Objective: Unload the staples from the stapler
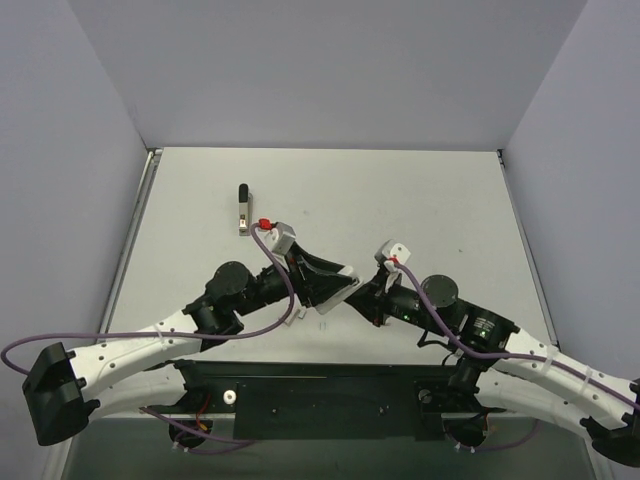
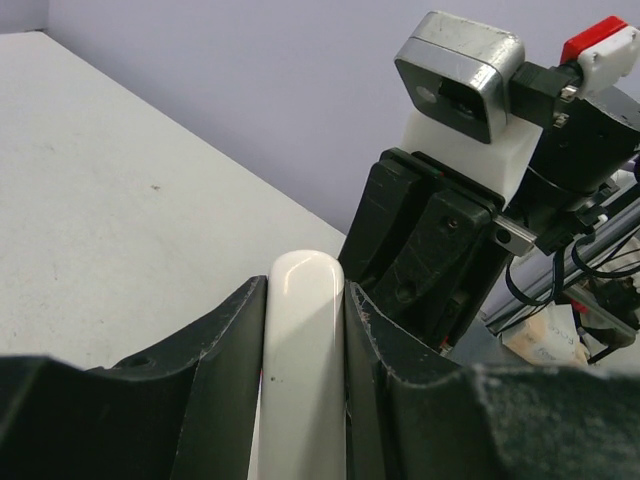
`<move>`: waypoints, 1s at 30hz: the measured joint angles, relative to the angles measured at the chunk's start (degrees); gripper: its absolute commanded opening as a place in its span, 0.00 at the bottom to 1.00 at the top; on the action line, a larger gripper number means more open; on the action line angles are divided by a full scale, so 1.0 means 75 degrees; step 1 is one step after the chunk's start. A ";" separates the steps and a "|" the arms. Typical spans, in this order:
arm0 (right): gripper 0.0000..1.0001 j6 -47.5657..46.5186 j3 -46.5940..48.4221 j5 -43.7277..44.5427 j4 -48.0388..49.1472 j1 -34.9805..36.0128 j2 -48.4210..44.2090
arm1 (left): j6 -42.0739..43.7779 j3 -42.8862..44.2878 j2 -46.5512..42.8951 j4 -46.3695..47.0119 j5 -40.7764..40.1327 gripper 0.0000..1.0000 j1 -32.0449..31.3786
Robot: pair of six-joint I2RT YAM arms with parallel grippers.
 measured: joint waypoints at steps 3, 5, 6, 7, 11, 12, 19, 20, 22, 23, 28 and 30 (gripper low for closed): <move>0.00 0.0157 -0.0393 0.0289 0.0198 -0.0009 -0.0376 | 0.0169 0.0169 -0.0055 -0.0460 -0.0085 0.00 -0.0131; 0.00 0.0248 -0.0609 0.0554 0.0315 -0.0023 -0.0586 | 0.0291 0.0283 -0.0052 -0.0761 -0.0201 0.00 -0.0213; 0.00 0.0291 -0.0691 0.0659 0.0353 -0.0029 -0.0662 | 0.0335 0.0326 -0.0050 -0.0871 -0.0268 0.00 -0.0233; 0.00 0.0358 -0.0787 0.0778 0.0405 -0.0032 -0.0740 | 0.0379 0.0379 -0.0032 -0.0988 -0.0364 0.00 -0.0265; 0.00 0.0580 -0.1105 0.1198 0.0565 -0.0090 -0.0956 | 0.0583 0.0577 0.0125 -0.1422 -0.0749 0.00 -0.0323; 0.00 0.0635 -0.1166 0.1291 0.0589 -0.0111 -0.0991 | 0.0647 0.0606 0.0204 -0.1556 -0.0903 0.00 -0.0329; 0.00 0.1061 -0.1448 0.1673 0.0769 -0.0131 -0.1105 | 0.1075 0.0874 0.0828 -0.2454 -0.2092 0.00 -0.0096; 0.00 0.1116 -0.1463 0.1708 0.0799 -0.0131 -0.1122 | 0.1131 0.0930 0.0935 -0.2541 -0.2224 0.00 -0.0003; 0.00 0.1215 -0.1469 0.1786 0.0796 -0.0131 -0.1157 | 0.1207 0.1087 0.1247 -0.2687 -0.2465 0.00 0.0347; 0.00 0.1253 -0.1472 0.1818 0.0793 -0.0131 -0.1172 | 0.1233 0.1169 0.1396 -0.2731 -0.2562 0.00 0.0539; 0.00 0.1542 -0.1600 0.1894 0.0749 -0.0131 -0.1241 | 0.1364 0.1795 0.2328 -0.2920 -0.2987 0.00 0.1378; 0.00 0.1749 -0.1731 0.1880 0.0746 -0.0131 -0.1241 | 0.1448 0.2145 0.2827 -0.2981 -0.3223 0.00 0.1617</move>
